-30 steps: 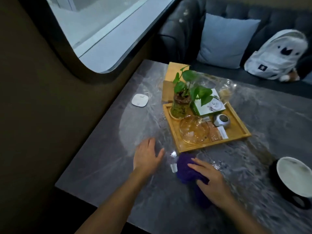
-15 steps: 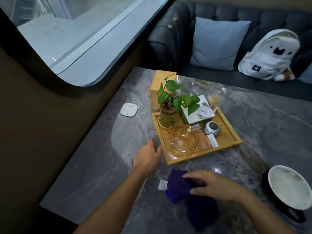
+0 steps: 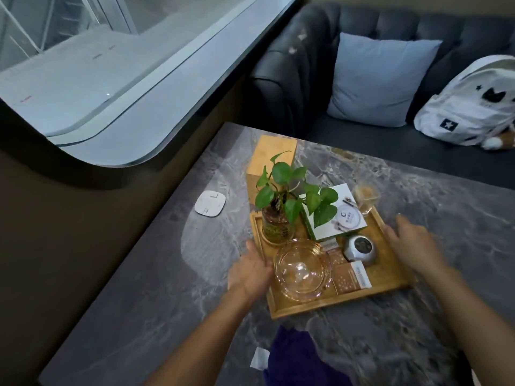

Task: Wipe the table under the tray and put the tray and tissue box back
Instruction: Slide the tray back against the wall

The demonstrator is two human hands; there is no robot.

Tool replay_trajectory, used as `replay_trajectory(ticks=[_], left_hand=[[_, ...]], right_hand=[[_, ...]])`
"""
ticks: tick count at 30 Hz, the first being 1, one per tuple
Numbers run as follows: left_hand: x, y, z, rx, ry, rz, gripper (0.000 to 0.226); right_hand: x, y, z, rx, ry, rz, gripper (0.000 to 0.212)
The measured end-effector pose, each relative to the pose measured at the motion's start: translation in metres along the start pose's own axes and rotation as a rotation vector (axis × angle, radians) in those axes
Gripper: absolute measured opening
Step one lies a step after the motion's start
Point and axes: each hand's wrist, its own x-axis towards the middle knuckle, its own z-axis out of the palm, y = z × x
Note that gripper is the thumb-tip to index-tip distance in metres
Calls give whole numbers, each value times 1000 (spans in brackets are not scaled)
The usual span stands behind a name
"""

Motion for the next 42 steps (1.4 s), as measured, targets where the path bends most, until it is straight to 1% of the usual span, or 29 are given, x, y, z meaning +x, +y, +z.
replay_trajectory(ticks=[2, 4, 7, 9, 12, 17, 22, 25, 28, 33, 36, 42], left_hand=[[4, -1, 4, 11, -10, 2, 48], [8, -2, 5, 5, 3, 9, 40], [16, -2, 6, -2, 10, 44, 31], [20, -3, 6, -12, -9, 72, 24], [25, -4, 5, -45, -35, 89, 15], [24, -5, 4, -23, -47, 95, 15], [24, -3, 7, 13, 9, 134, 15], [22, -2, 5, 22, 28, 103, 21], [17, -2, -1, 22, 49, 78, 21], [3, -9, -19, 12, 92, 103, 16], [-11, -19, -31, 13, 119, 114, 16], [-51, -55, -50, -39, 174, 66, 15]], right_hand=[[7, 0, 3, -65, -11, 22, 34], [14, 1, 6, -92, -41, -3, 36], [17, 0, 13, -81, -112, -72, 32], [18, -1, 17, -85, -99, -97, 27], [22, -1, 22, -95, -84, -109, 26], [27, 5, 24, -109, -76, -144, 27], [27, 7, 27, -124, -13, -190, 24], [24, 7, 27, -121, 10, -193, 24], [22, 5, 21, -119, 59, -209, 28], [7, -8, 8, -112, 72, -246, 24], [-2, -18, 4, -120, 68, -263, 28], [-29, -53, 7, -69, 73, -347, 25]])
